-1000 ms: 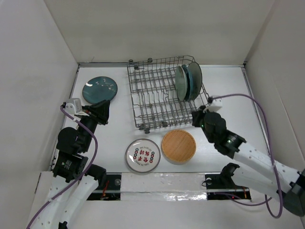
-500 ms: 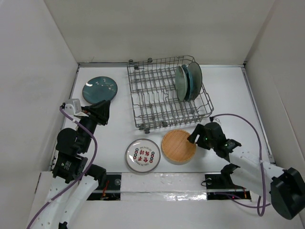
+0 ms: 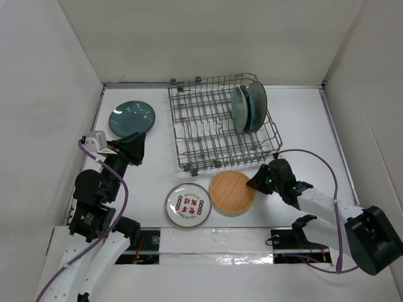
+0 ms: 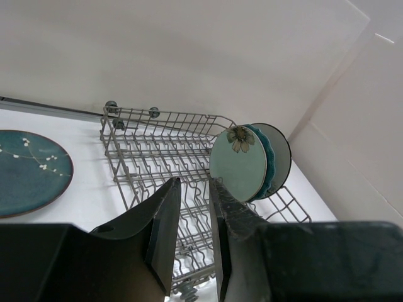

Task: Load the plates into the dish rack

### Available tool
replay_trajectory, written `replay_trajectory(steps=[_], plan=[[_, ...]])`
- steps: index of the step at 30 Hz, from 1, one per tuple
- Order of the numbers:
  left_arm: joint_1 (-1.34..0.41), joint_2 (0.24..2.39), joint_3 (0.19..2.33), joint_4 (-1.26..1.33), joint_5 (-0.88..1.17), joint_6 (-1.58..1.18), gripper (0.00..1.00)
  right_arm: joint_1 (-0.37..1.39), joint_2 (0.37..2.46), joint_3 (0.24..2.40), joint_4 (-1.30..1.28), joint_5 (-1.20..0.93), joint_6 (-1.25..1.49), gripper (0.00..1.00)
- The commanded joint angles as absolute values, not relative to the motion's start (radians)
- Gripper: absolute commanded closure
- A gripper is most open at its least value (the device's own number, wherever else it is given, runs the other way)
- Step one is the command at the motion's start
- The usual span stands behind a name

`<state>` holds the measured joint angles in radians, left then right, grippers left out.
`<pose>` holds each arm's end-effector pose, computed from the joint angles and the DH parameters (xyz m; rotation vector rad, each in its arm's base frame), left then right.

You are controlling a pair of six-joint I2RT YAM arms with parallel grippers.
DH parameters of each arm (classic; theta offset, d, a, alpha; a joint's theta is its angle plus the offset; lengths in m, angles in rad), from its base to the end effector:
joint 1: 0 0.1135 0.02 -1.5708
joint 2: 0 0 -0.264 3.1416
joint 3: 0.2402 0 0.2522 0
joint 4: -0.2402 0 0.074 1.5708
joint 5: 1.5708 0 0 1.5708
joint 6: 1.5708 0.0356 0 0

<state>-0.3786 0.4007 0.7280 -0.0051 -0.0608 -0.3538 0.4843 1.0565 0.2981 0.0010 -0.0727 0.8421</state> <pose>0.0877 -0.0325 0.3867 -0.0379 1.2709 -0.5953 0.1659 0.0902 0.1432 0.3978 2.4151 0.7191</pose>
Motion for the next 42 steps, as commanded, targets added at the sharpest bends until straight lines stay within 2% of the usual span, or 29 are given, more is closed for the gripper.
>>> replay_trajectory(steps=[1,3,8,11,12,13,21,27,32,36,38,39,42], plan=[[-0.382,0.391,0.724,0.032,-0.060,-0.344,0.78,0.479,1.063,0.291,0.003,-0.086,0.848,0.65],[-0.382,0.391,0.724,0.034,-0.060,-0.344,0.78,0.479,1.034,0.296,-0.038,-0.074,0.851,0.75],[-0.382,0.393,0.724,0.035,-0.055,-0.344,0.77,0.503,0.913,0.365,-0.243,0.063,0.839,0.83],[-0.382,0.390,0.723,0.035,-0.054,-0.345,0.77,0.514,0.799,0.397,-0.337,0.115,0.836,0.91],[-0.382,0.390,0.723,0.037,-0.052,-0.345,0.77,0.525,0.754,0.423,-0.354,0.127,0.835,0.98],[-0.382,0.390,0.723,0.037,-0.051,-0.345,0.77,0.525,0.735,0.437,-0.366,0.123,0.831,1.00],[-0.382,0.385,0.724,0.037,-0.048,-0.347,0.77,0.600,0.713,0.679,-0.465,0.037,0.692,1.00],[-0.382,0.380,0.724,0.038,-0.046,-0.347,0.76,0.687,0.798,0.906,-0.506,-0.170,0.525,1.00],[-0.382,0.385,0.723,0.038,-0.041,-0.347,0.76,0.710,0.847,0.998,-0.305,-0.199,0.466,1.00],[-0.382,0.387,0.723,0.037,-0.041,-0.347,0.76,0.710,0.968,1.089,-0.169,-0.037,0.394,1.00],[-0.382,0.385,0.724,0.037,-0.040,-0.347,0.76,0.710,1.142,1.208,-0.150,0.194,0.310,1.00],[-0.382,0.385,0.723,0.037,-0.040,-0.347,0.76,0.710,1.143,1.209,-0.146,0.195,0.310,1.00],[-0.382,0.385,0.721,0.038,-0.038,-0.348,0.76,0.701,1.314,1.314,-0.109,0.418,0.207,1.00]])
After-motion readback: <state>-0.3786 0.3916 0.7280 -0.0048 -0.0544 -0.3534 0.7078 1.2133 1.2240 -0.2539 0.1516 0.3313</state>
